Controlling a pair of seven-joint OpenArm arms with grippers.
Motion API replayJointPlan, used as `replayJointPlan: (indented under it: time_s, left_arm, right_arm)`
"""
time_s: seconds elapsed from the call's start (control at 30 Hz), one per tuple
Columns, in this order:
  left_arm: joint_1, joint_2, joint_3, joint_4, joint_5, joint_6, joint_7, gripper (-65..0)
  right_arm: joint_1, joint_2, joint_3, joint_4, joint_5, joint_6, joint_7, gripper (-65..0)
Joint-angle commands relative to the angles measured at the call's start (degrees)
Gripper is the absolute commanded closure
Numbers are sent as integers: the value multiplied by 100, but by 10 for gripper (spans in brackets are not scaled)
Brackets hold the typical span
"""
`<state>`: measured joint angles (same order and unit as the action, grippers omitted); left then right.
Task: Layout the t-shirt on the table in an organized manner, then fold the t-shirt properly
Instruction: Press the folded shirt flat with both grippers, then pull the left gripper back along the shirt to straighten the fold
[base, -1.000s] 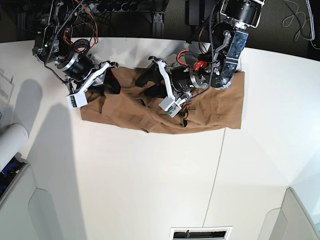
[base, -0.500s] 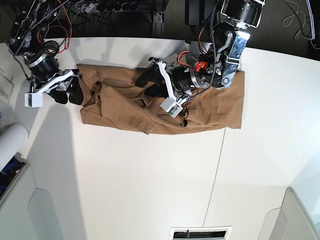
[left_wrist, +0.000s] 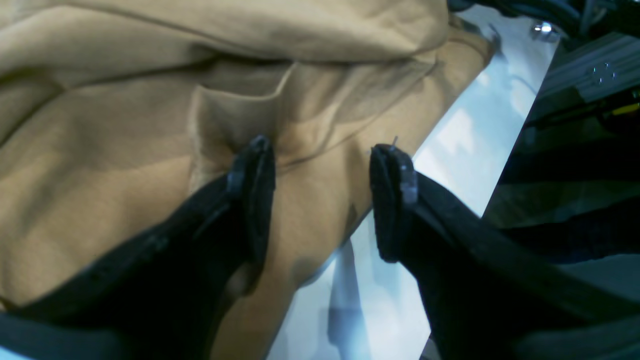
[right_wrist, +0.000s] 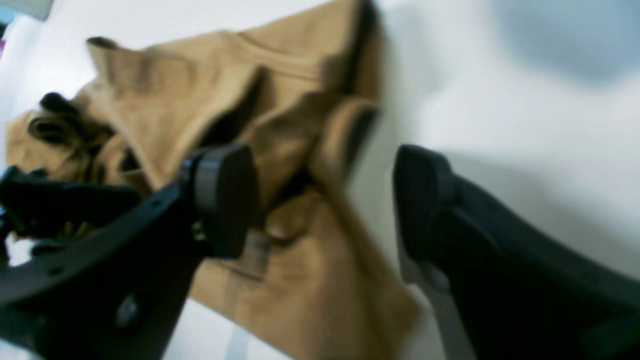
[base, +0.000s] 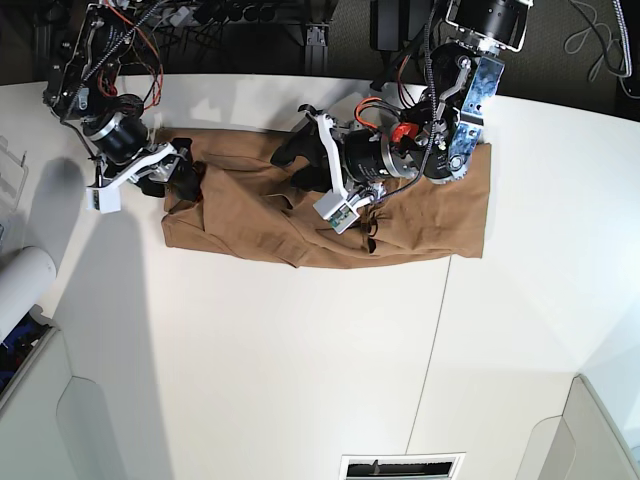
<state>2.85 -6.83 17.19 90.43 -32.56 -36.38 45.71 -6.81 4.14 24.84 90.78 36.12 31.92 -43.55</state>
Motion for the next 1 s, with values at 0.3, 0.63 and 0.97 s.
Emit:
replayJointPlan:
  time_s: [0.3,0.63,0.97]
  left_arm:
    - [-76,-2,-2,122,-116,-31,-66,-328]
    - [-76,-4,-2,636,-131,-33,-44,-328]
    - [-72,-597,-595,787,-551,-33,-46,-268]
  right_arm:
    - [61,-133,-564,79,90,44,111,-439]
    - [61,-238,-568,74,-122,42,136,-55]
    - [59,26,-334,74,-472,42,306,0]
